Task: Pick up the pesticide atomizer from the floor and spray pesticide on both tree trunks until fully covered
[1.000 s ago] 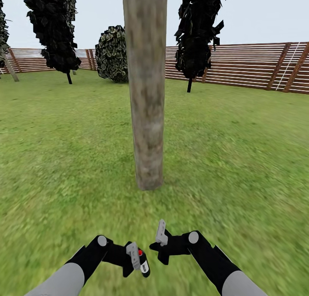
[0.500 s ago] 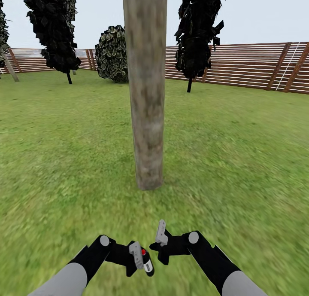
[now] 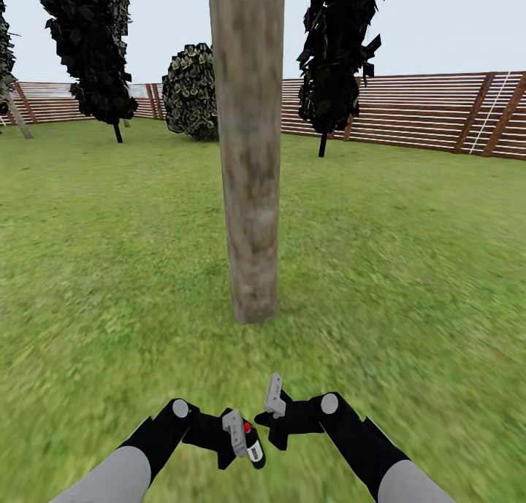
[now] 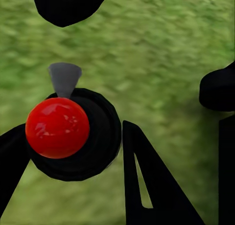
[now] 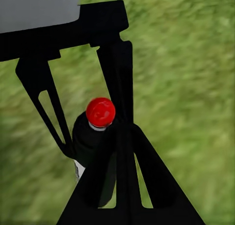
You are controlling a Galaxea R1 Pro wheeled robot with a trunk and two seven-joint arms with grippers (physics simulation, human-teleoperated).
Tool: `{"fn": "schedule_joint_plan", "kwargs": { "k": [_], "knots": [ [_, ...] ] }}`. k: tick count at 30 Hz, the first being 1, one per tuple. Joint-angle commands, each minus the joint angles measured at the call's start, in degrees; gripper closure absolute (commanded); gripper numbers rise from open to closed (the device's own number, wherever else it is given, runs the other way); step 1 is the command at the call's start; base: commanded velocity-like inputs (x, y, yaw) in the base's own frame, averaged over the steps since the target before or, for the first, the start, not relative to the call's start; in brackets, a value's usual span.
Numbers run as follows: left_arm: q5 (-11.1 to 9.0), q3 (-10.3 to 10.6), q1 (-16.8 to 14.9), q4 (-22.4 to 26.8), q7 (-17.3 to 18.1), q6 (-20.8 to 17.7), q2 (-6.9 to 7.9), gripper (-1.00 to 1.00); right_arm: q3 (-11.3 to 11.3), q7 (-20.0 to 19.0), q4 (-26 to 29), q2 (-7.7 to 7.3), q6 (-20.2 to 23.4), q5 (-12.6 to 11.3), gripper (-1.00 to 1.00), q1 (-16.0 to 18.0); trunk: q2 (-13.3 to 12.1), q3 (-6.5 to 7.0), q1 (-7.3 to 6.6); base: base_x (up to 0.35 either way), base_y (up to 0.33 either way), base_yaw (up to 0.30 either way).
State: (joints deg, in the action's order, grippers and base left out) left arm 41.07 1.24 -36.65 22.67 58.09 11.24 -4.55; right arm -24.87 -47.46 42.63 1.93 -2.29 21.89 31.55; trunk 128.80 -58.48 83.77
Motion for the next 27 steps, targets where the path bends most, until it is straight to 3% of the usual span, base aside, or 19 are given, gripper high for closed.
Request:
{"fn": "schedule_joint_plan", "kwargs": {
  "k": [1,7,13,27],
  "knots": [
    [-0.03,-0.01,0.0,0.04,0.32,0.0,-0.01,1.0,0.0,0.0,0.0,0.0,0.0,0.0,1.0,0.0,0.0,0.0,0.0,0.0,0.0,0.0],
    [-0.18,-0.09,0.0,0.39,0.96,0.01,-0.06,1.0,0.0,0.0,-0.05,0.0,0.0,0.0,1.0,0.0,0.0,0.0,0.0,0.0,0.0,0.0],
    [-2.17,-0.03,0.0,1.1,1.03,0.01,-0.18,1.0,0.0,0.0,-0.09,0.0,0.0,0.0,1.0,0.0,0.0,0.0,0.0,0.0,0.0,0.0],
    [-2.4,0.02,0.02,1.15,1.04,0.36,-0.14,1.0,0.0,0.0,-0.09,0.0,0.0,0.0,1.0,0.0,0.0,0.0,0.0,0.0,0.0,0.0]
  ]
}}
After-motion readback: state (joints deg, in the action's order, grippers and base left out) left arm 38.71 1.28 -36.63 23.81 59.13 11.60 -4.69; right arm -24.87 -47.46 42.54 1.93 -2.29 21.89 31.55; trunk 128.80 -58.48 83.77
